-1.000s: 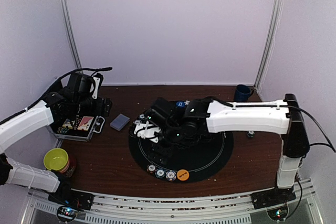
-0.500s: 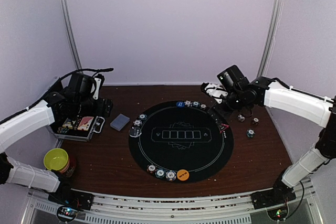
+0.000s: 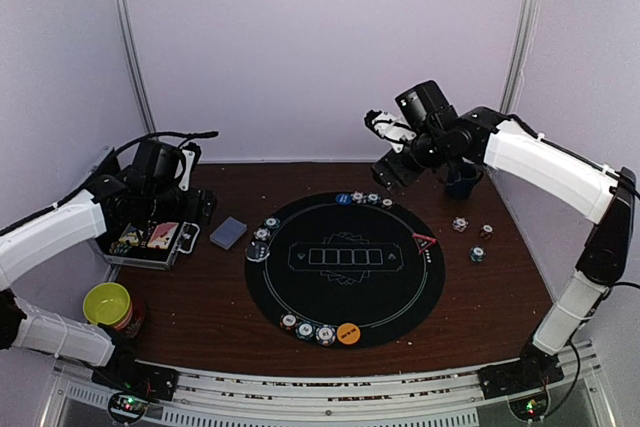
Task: Distribute texas hold em gaming equipment
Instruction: Pick up the pile of poker chips from the pile of poker chips.
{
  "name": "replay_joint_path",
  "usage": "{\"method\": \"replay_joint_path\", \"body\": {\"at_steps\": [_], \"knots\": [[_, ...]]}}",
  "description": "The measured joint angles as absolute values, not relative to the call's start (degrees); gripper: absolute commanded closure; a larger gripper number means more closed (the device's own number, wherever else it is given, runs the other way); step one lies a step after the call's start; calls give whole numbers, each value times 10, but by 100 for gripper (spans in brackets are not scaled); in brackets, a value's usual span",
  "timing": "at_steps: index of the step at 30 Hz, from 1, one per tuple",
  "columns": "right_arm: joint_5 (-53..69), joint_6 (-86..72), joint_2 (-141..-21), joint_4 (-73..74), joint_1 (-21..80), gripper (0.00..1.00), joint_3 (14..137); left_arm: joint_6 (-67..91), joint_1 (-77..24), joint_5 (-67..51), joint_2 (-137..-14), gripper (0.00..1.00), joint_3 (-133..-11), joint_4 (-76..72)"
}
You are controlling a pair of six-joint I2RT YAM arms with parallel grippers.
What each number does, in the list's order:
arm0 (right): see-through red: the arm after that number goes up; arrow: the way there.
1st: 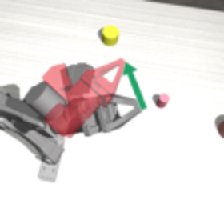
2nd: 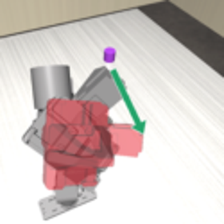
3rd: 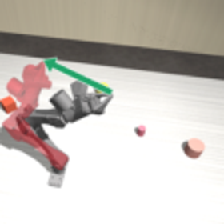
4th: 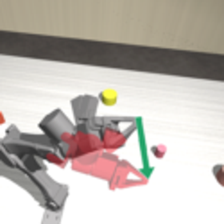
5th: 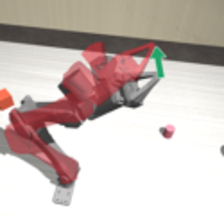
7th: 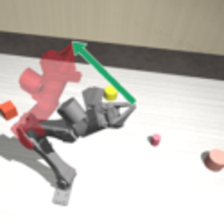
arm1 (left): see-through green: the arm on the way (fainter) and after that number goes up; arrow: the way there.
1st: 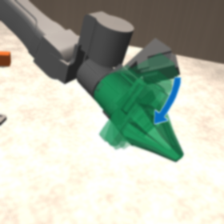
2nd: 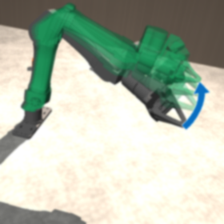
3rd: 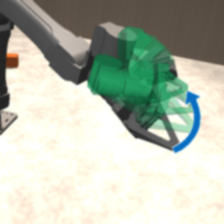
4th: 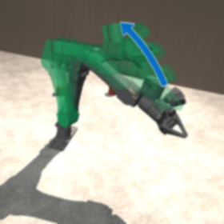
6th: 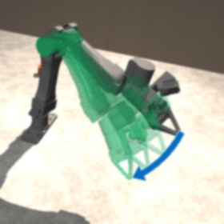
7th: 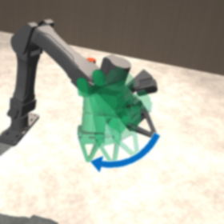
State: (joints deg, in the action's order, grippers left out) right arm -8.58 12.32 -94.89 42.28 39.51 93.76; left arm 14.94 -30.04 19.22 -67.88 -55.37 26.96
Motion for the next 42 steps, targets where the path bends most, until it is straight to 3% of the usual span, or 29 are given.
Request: {"method": "replay_joint_path", "body": {"at_steps": [7, 17, 25, 42], "knots": [[-86, 99, -967, 435, 346, 0, 941, 150, -300, 188, -679, 2, -554, 270], [-39, 116, -930, 404, 104, 1, 787, 150, -300, 178, -677, 2, -554, 270], [39, 142, -922, 351, -32, 4, 701, 150, -300, 177, -672, 2, -554, 269], [96, 152, -1018, 283, -67, 18, 668, 150, -300, 176, -672, 2, -554, 269]]}}
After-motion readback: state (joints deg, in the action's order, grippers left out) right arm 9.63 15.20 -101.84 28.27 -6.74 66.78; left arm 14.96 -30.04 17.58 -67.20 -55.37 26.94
